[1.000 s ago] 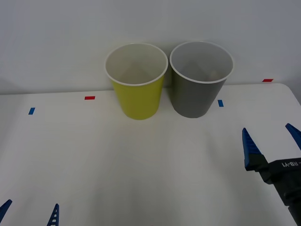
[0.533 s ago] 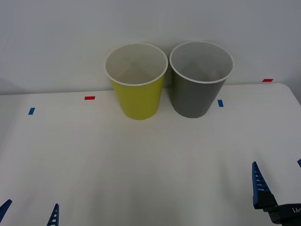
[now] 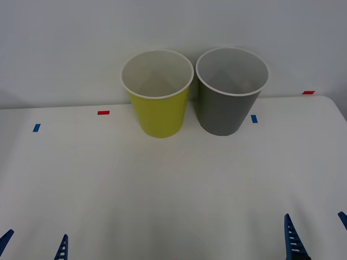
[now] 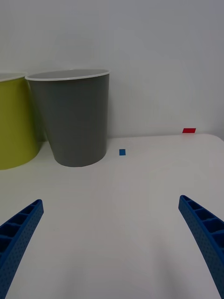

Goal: Put cans in the gray bin and PET bottles in the light green bin.

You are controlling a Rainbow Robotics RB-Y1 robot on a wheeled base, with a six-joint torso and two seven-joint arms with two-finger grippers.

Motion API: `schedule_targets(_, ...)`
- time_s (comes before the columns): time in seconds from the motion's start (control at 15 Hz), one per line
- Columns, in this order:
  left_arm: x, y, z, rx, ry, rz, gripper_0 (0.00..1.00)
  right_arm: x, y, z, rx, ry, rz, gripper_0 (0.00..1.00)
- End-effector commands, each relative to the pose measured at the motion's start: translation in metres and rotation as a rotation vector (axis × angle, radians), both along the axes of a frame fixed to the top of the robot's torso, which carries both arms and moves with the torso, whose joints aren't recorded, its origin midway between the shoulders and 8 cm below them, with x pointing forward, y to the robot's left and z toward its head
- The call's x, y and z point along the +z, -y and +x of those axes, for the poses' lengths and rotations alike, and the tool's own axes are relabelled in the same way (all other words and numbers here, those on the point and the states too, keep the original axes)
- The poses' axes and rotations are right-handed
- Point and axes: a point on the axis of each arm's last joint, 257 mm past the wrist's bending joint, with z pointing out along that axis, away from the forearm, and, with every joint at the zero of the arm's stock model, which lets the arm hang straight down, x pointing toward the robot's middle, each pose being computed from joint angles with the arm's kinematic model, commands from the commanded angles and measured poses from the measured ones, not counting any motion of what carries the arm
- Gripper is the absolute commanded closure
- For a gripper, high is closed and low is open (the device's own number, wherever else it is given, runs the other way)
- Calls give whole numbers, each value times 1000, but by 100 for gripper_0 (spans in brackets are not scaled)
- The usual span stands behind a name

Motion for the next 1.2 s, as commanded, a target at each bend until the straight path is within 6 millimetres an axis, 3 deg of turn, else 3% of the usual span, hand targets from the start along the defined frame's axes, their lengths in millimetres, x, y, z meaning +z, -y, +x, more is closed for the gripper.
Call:
schedule_targets(0.07,0,0,0,0,0,0,0,-5,-6,-5,3,-19,17,0)
schedule_targets(0.27,0,0,0,0,0,0,0,-9,-7,-13,3,-37,5,0)
schedule_targets(1.2,0,0,0,0,0,0,0,-9,-6,-13,7,-38,5,0)
